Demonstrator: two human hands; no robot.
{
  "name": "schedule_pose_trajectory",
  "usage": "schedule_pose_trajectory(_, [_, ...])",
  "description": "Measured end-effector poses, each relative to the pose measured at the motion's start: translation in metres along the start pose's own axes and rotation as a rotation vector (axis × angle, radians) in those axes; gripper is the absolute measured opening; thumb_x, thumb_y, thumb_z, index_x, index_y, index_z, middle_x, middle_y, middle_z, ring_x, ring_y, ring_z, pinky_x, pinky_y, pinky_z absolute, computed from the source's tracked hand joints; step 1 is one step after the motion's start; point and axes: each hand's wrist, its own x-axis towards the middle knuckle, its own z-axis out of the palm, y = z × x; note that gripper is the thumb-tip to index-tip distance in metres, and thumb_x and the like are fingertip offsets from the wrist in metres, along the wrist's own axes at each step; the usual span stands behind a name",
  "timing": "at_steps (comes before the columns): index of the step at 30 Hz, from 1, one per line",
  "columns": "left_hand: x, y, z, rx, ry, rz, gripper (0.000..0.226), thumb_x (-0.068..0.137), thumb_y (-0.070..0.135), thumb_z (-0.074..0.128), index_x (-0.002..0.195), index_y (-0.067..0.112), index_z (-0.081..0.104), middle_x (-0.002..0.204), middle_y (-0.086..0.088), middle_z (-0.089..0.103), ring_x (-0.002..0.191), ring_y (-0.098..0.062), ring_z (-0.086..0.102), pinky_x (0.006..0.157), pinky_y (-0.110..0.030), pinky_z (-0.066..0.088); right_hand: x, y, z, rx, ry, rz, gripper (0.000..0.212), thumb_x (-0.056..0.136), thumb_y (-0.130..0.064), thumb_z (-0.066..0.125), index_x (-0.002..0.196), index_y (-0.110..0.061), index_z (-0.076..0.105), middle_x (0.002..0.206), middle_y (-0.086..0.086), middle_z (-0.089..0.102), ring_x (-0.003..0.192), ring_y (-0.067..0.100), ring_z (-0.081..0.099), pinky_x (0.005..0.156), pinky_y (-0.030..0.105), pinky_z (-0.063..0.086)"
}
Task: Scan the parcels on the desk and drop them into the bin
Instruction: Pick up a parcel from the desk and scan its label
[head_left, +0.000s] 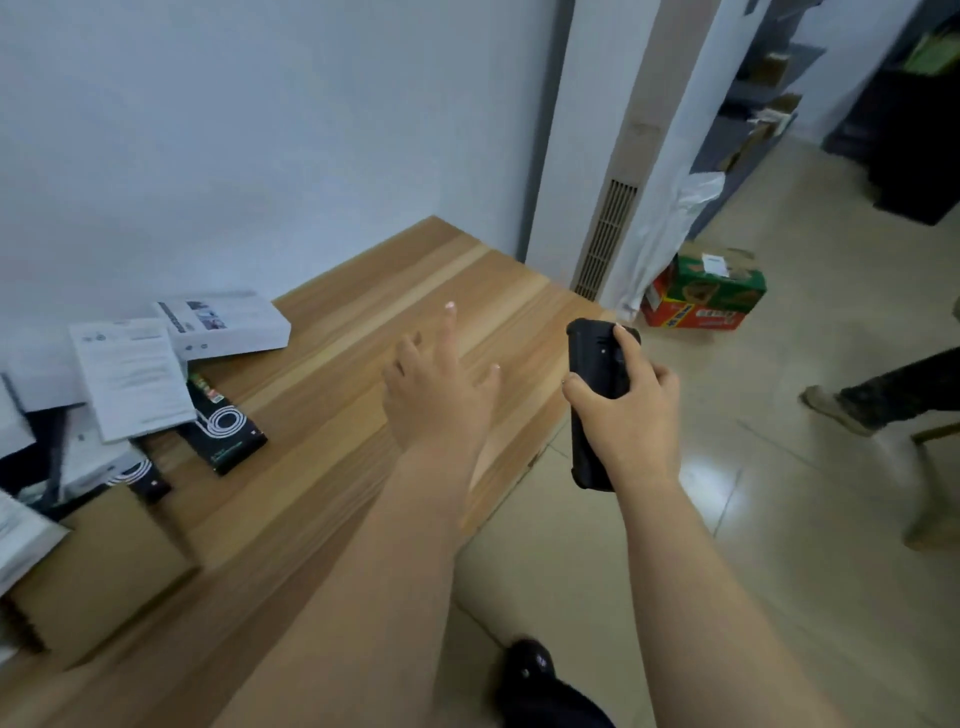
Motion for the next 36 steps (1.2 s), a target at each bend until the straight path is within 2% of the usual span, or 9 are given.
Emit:
schedule_pose_trajectory(6, [0.05, 0.0, 0.007, -0.011, 0.106, -0.258, 0.079, 0.089, 0.056, 0.056, 0.153, 0.04, 0.012, 0.151, -0.008, 0.026, 0.132, -0.03, 0.033, 0.108, -0.043, 0.035, 0.082, -0.029, 0.035, -0.019, -0.174, -0.12, 0.072, 0.083, -0.041, 0.07, 0.146, -0.051, 0.037, 0.142, -0.009, 0.034, 0.103, 0.007, 0.047, 0.084, 0.031, 0.041])
schedule_pose_trajectory(9, [0.057, -0.028, -0.008, 0.03, 0.177, -0.407, 0.081, 0.09, 0.057, 0.055, 0.155, 0.035, 0.011, 0.152, -0.01, 0.025, 0.132, -0.032, 0.033, 0.109, -0.043, 0.031, 0.09, -0.045, 0.076, -0.049, -0.334, -0.172, 0.072, 0.083, -0.043, 0.069, 0.146, -0.054, 0.034, 0.14, -0.009, 0.034, 0.103, 0.009, 0.048, 0.081, 0.032, 0.04])
schedule_pose_trajectory(14, [0.073, -0.079, -0.033, 0.098, 0.254, -0.609, 0.082, 0.092, 0.058, 0.053, 0.155, 0.03, 0.009, 0.155, -0.01, 0.02, 0.136, -0.032, 0.028, 0.109, -0.043, 0.03, 0.079, -0.078, 0.151, -0.053, -0.558, -0.285, 0.075, 0.084, -0.043, 0.07, 0.148, -0.05, 0.034, 0.141, -0.007, 0.036, 0.106, 0.012, 0.05, 0.079, 0.033, 0.042])
schedule_pose_trajectory(18, [0.092, -0.127, -0.054, 0.117, 0.334, -0.683, 0.085, 0.09, 0.057, 0.055, 0.155, 0.028, 0.009, 0.155, -0.009, 0.019, 0.136, -0.03, 0.025, 0.112, -0.043, 0.029, 0.063, -0.109, 0.21, -0.048, -0.653, -0.363, 0.075, 0.083, -0.045, 0.07, 0.148, -0.049, 0.034, 0.139, -0.005, 0.037, 0.11, 0.014, 0.051, 0.078, 0.033, 0.044])
schedule_pose_trajectory(23, [0.11, -0.174, -0.072, 0.158, 0.313, -0.743, 0.086, 0.092, 0.057, 0.054, 0.156, 0.028, 0.003, 0.16, -0.011, 0.01, 0.143, -0.033, 0.016, 0.117, -0.044, 0.022, 0.043, -0.133, 0.263, -0.018, -0.721, -0.391, 0.071, 0.086, -0.041, 0.07, 0.149, -0.045, 0.037, 0.138, -0.005, 0.035, 0.102, 0.01, 0.047, 0.078, 0.028, 0.039])
schedule_pose_trajectory(27, [0.121, -0.207, -0.078, 0.188, 0.292, -0.782, 0.087, 0.092, 0.054, 0.056, 0.156, 0.027, 0.003, 0.16, -0.012, 0.007, 0.144, -0.033, 0.014, 0.115, -0.045, 0.022, 0.031, -0.139, 0.301, -0.052, -0.765, -0.366, 0.071, 0.086, -0.04, 0.07, 0.148, -0.046, 0.038, 0.139, -0.004, 0.034, 0.105, 0.01, 0.047, 0.081, 0.028, 0.04])
schedule_pose_trajectory(31, [0.134, -0.235, -0.071, 0.181, 0.269, -0.847, 0.089, 0.091, 0.054, 0.057, 0.156, 0.026, 0.003, 0.16, -0.013, 0.007, 0.144, -0.034, 0.015, 0.116, -0.046, 0.024, 0.029, -0.139, 0.339, -0.14, -0.798, -0.373, 0.072, 0.084, -0.045, 0.069, 0.147, -0.049, 0.036, 0.14, -0.006, 0.035, 0.114, 0.015, 0.05, 0.083, 0.032, 0.044])
schedule_pose_trajectory(36, [0.155, -0.265, -0.052, 0.188, 0.229, -0.903, 0.095, 0.089, 0.052, 0.063, 0.156, 0.026, 0.002, 0.16, -0.015, 0.005, 0.145, -0.035, 0.012, 0.118, -0.046, 0.021, 0.034, -0.137, 0.383, -0.202, -0.842, -0.373, 0.073, 0.084, -0.046, 0.069, 0.148, -0.048, 0.035, 0.142, -0.005, 0.035, 0.114, 0.016, 0.051, 0.09, 0.041, 0.053])
